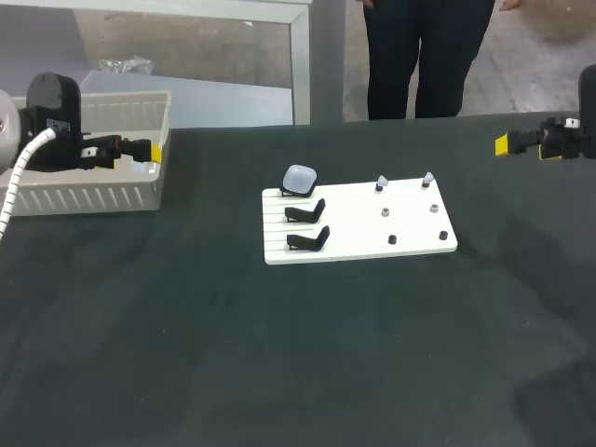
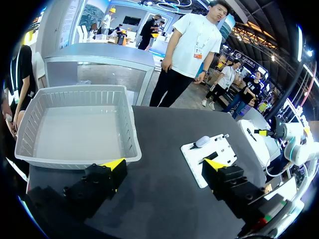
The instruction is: Pick up each earbud case from the left stands, insert the matching earbuds, close the lid, and place the case in the box.
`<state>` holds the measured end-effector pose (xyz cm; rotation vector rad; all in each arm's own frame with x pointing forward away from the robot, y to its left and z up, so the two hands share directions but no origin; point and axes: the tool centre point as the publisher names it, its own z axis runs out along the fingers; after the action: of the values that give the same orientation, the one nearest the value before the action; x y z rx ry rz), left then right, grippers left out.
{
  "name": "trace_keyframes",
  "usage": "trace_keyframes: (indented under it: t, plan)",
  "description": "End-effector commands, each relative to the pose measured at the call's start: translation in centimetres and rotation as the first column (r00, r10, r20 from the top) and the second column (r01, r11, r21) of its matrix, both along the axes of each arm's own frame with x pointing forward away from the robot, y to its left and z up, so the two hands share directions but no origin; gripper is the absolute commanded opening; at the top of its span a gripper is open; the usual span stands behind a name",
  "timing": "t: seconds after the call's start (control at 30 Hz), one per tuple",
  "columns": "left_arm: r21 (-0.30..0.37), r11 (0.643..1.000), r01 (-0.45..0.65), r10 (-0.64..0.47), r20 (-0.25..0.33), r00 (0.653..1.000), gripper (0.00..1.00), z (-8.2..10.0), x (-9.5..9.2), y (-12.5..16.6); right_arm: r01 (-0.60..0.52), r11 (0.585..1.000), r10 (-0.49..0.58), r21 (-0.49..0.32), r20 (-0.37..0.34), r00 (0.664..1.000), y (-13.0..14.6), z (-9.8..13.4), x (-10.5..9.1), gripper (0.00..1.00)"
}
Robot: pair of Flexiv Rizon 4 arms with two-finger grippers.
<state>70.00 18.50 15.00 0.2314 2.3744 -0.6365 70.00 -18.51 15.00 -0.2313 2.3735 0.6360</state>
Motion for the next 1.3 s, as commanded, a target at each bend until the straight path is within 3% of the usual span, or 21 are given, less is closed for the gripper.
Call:
trace_keyframes:
  t: [0.03, 0.77, 0.83, 0.87, 0.93, 1.0, 1.1, 1.17, 1.2, 1.23, 1.27, 1.3]
  plan:
    - [0.000, 1.000, 0.000, 0.000, 0.000, 1.000, 1.00, 0.0, 0.0, 0.0, 0.000, 1.000, 0.000, 0.000, 0.000, 1.000, 0.0, 0.0, 0.0, 1.00]
    - [0.000, 1.000, 0.000, 0.000, 0.000, 1.000, 1.00, 0.0, 0.0, 0.0, 0.000, 1.000, 0.000, 0.000, 0.000, 1.000, 0.0, 0.0, 0.0, 1.00]
    - [-0.046, 0.995, 0.085, -0.082, 0.071, 0.994, 1.00, 0.3, 0.0, -0.3, 0.000, 1.000, 0.000, 0.000, 0.000, 1.000, 0.0, 0.0, 0.0, 1.00]
    - [-0.031, 0.990, 0.139, -0.134, 0.127, 0.983, 1.00, 0.5, 0.1, -0.5, 0.000, 1.000, 0.000, 0.000, 0.000, 1.000, 0.0, 0.0, 0.0, 1.00]
    - [-0.090, 0.952, 0.293, -0.264, 0.245, 0.933, 1.00, 1.0, -0.1, -0.8, 0.000, 1.000, 0.000, 0.000, 0.000, 1.000, 0.0, 0.0, 0.0, 1.00]
    - [-0.059, 0.900, 0.432, -0.389, 0.338, 0.857, 1.00, 1.4, -0.1, -1.2, 0.000, 1.000, 0.000, 0.000, 0.000, 1.000, 0.0, 0.0, 0.0, 1.00]
    - [0.035, 0.787, 0.616, -0.561, 0.458, 0.690, 1.00, 1.4, 0.4, -1.6, 0.000, 1.000, 0.000, 0.000, 0.000, 1.000, 0.0, 0.0, 0.0, 1.00]
    - [0.070, 0.714, 0.697, -0.629, 0.503, 0.593, 1.00, 1.4, 1.0, -1.9, 0.000, 1.000, 0.000, 0.000, 0.000, 1.000, 0.0, 0.0, 0.0, 1.00]
    - [0.065, 0.692, 0.719, -0.638, 0.521, 0.567, 1.00, 1.4, 1.5, -2.0, 0.000, 1.000, 0.000, 0.000, 0.000, 1.000, 0.0, 0.0, 0.0, 1.00]
    - [0.099, 0.636, 0.765, -0.679, 0.543, 0.494, 1.00, 1.4, 1.8, -2.1, 0.000, 1.000, 0.000, 0.000, 0.000, 1.000, 0.0, 0.0, 0.0, 1.00]
    - [0.089, 0.607, 0.790, -0.684, 0.564, 0.462, 1.00, 1.4, 2.0, -2.2, 0.000, 1.000, 0.000, 0.000, 0.000, 1.000, 0.0, 0.0, 0.0, 1.00]
    - [0.099, 0.556, 0.825, -0.708, 0.577, 0.408, 1.00, 1.5, 2.3, -2.3, 0.000, 1.000, 0.000, 0.000, 0.000, 1.000, 0.0, 0.0, 0.0, 1.00]
